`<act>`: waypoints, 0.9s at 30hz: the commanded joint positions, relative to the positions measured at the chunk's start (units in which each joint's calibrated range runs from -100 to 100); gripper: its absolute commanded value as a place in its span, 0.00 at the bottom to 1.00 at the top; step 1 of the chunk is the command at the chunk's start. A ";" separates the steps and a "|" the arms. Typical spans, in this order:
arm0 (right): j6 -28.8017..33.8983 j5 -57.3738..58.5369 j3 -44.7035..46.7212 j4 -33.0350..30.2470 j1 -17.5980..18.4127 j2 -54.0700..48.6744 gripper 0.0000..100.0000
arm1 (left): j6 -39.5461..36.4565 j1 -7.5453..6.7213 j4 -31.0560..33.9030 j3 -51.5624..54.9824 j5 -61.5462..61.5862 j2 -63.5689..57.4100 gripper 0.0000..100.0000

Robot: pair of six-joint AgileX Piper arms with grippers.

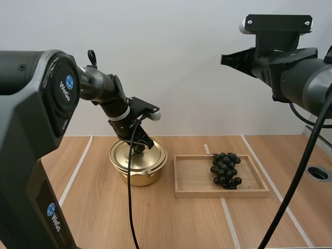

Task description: Open the pot, put the pineapple inside, and close it

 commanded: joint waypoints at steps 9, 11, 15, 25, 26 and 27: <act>-0.07 -0.53 0.10 -0.80 -0.14 -0.63 0.00 | 4.96 -0.01 -7.75 1.10 3.80 0.45 0.00; -0.07 -0.53 0.10 -0.80 -0.14 -0.63 0.00 | 4.82 -0.01 -7.22 1.10 3.80 0.45 0.00; -0.07 -0.53 0.10 -0.80 -0.14 -0.63 0.00 | 4.82 -0.01 -6.32 1.10 3.80 0.45 0.00; -0.07 -0.53 0.10 -0.80 -0.14 -0.63 0.00 | 2.26 -0.01 0.12 1.10 3.60 0.45 0.00; -0.07 -0.53 0.10 -0.80 -0.14 -0.63 0.00 | 2.28 -0.01 0.24 1.10 3.60 0.45 0.00; -0.07 -0.53 0.10 -0.80 -0.14 -0.63 0.00 | 2.24 -0.01 0.64 1.10 3.60 0.45 0.00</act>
